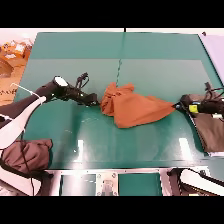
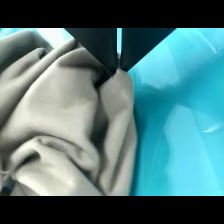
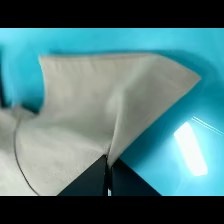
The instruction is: Fold the shirts.
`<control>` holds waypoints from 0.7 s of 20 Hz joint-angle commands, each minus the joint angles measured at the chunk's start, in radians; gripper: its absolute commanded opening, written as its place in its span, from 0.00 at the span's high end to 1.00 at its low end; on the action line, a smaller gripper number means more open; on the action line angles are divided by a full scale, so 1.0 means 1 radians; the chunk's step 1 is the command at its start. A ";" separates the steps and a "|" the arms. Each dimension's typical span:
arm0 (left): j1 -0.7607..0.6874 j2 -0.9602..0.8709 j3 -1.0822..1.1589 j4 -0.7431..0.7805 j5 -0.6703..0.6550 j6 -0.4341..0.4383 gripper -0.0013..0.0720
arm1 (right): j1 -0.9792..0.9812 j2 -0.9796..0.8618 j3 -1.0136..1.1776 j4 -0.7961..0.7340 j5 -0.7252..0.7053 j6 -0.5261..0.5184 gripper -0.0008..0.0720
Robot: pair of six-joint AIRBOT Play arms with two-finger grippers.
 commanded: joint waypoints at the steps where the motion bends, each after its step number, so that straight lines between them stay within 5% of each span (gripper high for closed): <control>1: 0.049 0.041 0.039 0.053 -0.093 -0.029 0.96 | -0.109 0.015 0.051 0.029 0.054 -0.010 0.97; 4: 0.082 0.157 0.135 0.109 -0.104 -0.062 0.96 | -0.118 0.059 0.173 0.250 0.160 -0.095 0.97; 9: 0.103 0.414 0.414 0.309 -0.182 -0.151 0.96 | -0.120 0.224 0.515 0.478 0.195 -0.075 0.97; 14: 0.103 0.621 0.712 0.454 -0.174 -0.168 0.96 | -0.143 0.426 0.799 0.461 0.179 -0.045 0.97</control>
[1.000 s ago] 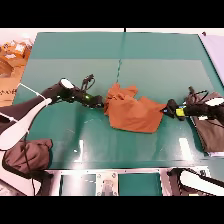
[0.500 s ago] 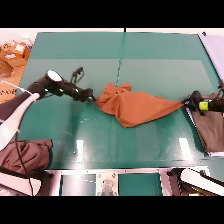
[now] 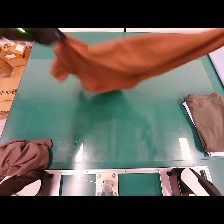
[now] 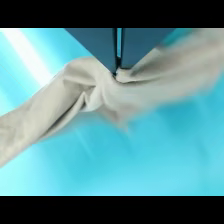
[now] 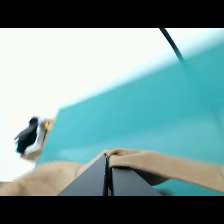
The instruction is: Fold the shirts.
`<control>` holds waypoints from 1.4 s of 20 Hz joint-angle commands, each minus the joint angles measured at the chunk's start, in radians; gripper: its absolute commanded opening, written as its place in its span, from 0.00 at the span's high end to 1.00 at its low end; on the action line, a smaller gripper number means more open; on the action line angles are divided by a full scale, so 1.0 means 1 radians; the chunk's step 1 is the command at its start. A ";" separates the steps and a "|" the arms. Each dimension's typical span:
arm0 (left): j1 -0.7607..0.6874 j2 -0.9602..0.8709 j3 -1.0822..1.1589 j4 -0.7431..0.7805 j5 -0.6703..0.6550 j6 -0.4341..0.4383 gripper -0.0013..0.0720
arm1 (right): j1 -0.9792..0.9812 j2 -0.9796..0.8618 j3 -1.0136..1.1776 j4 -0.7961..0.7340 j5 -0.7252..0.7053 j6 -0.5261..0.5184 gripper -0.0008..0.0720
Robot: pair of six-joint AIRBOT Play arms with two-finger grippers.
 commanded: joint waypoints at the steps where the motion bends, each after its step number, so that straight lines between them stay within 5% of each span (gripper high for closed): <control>1: 0.003 0.129 0.198 0.150 0.002 -0.023 0.96 | -0.017 0.135 0.167 -0.021 -0.015 0.048 0.97; 6: 0.003 0.145 0.251 0.189 -0.032 -0.031 0.96 | -0.016 0.189 0.163 -0.093 -0.035 0.078 0.97; 10: 0.003 0.090 0.114 0.124 -0.058 -0.045 0.96 | -0.001 0.161 -0.051 -0.093 -0.035 0.066 0.97; 13: 0.002 0.003 -0.088 0.010 -0.056 -0.031 0.96 | 0.069 0.116 -0.357 -0.098 -0.072 -0.020 0.97; 17: 0.002 -0.183 -0.413 -0.182 0.040 0.094 0.95 | 0.196 -0.042 -0.752 -0.097 -0.282 -0.143 0.97; 21: 0.005 -0.384 -0.514 -0.243 0.158 0.108 0.94 | 0.246 -0.301 -0.807 -0.097 -0.373 -0.217 0.97; 22: 0.016 -0.392 -0.510 -0.241 0.143 0.106 0.54 | 0.245 -0.342 -0.789 -0.097 -0.373 -0.230 0.97; 23: 0.035 -0.391 -0.493 -0.230 0.110 0.074 0.27 | 0.244 -0.372 -0.768 -0.098 -0.374 -0.246 0.97; 28: 0.190 -0.350 -0.377 -0.116 -0.250 -0.115 0.27 | 0.214 -0.388 -0.686 -0.151 -0.374 -0.249 0.97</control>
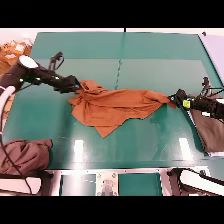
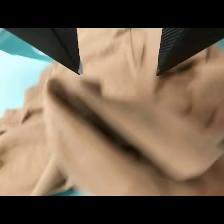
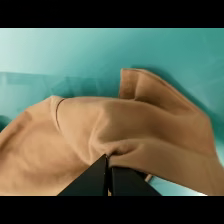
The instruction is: Fold the shirts.
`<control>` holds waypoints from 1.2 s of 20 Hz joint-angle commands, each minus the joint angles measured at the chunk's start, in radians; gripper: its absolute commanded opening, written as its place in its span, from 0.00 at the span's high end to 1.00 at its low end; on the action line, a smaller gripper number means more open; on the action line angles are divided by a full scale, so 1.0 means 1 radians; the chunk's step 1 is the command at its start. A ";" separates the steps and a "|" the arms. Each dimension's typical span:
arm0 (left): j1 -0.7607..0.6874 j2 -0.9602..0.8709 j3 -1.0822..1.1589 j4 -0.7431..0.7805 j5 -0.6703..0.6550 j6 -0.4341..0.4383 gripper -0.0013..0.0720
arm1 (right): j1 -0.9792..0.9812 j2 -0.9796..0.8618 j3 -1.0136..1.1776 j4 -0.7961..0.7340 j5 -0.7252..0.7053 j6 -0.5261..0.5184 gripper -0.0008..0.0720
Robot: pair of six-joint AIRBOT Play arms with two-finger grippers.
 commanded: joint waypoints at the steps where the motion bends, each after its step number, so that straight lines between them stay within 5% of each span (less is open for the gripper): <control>1: 0.081 0.026 0.019 0.097 -0.235 -0.132 0.27 | -0.017 -0.028 0.035 -0.037 -0.013 -0.015 0.97; 5: 0.051 0.151 -0.226 0.182 -0.169 -0.175 0.27 | -0.024 -0.029 0.037 -0.041 -0.016 -0.016 0.97; 11: -0.085 0.174 -0.584 0.092 0.402 -0.174 0.27 | -0.023 -0.032 0.036 -0.041 -0.016 -0.016 0.97; 15: -0.096 0.117 -0.589 0.027 0.559 -0.169 0.27 | -0.023 -0.032 0.036 -0.041 -0.015 -0.016 0.97; 16: -0.096 0.109 -0.586 0.010 0.572 -0.159 0.54 | -0.023 -0.032 0.036 -0.041 -0.015 -0.016 0.97; 17: -0.096 0.111 -0.573 0.002 0.566 -0.130 0.95 | -0.023 -0.032 0.036 -0.041 -0.014 -0.016 0.97; 19: -0.096 0.129 -0.508 0.008 0.478 -0.079 0.96 | -0.024 -0.031 0.037 -0.048 -0.003 -0.016 0.97; 24: -0.096 0.290 -0.208 0.172 0.230 -0.108 0.96 | -0.023 -0.006 0.037 -0.101 0.077 0.054 0.97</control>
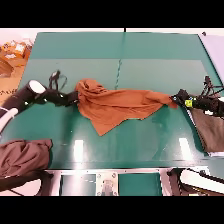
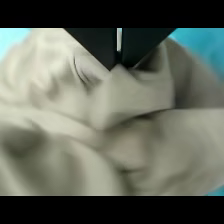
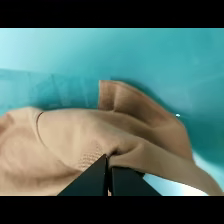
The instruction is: Fold the shirts.
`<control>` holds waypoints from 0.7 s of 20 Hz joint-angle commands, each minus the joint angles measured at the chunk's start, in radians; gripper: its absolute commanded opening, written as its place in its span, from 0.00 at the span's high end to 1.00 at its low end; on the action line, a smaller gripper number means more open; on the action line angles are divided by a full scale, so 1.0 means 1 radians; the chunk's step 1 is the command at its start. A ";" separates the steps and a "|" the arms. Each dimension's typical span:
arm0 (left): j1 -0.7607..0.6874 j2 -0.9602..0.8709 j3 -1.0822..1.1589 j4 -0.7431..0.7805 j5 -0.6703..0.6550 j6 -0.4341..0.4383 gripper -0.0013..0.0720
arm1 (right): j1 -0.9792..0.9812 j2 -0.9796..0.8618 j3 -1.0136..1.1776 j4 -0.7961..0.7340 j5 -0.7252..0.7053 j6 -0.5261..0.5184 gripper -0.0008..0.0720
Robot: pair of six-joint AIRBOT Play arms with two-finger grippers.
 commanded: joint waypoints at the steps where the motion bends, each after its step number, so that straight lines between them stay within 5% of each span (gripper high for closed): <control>1: 0.000 0.114 0.221 0.118 -0.147 -0.016 0.96 | 0.000 0.032 0.000 -0.057 0.076 0.069 0.97; 5: 0.002 0.155 0.496 0.203 -0.196 -0.016 0.96 | 0.000 0.183 -0.050 -0.176 0.177 0.208 0.97; 9: 0.001 0.119 0.676 0.177 0.073 -0.023 0.96 | 0.000 0.460 -0.231 -0.192 0.244 0.311 0.97; 12: 0.001 -0.023 0.811 -0.009 0.183 0.025 0.96 | 0.000 0.616 -0.354 -0.200 0.272 0.389 0.97; 14: -0.010 -0.174 0.899 -0.235 0.200 0.137 0.96 | 0.000 0.626 -0.395 -0.200 0.285 0.398 0.97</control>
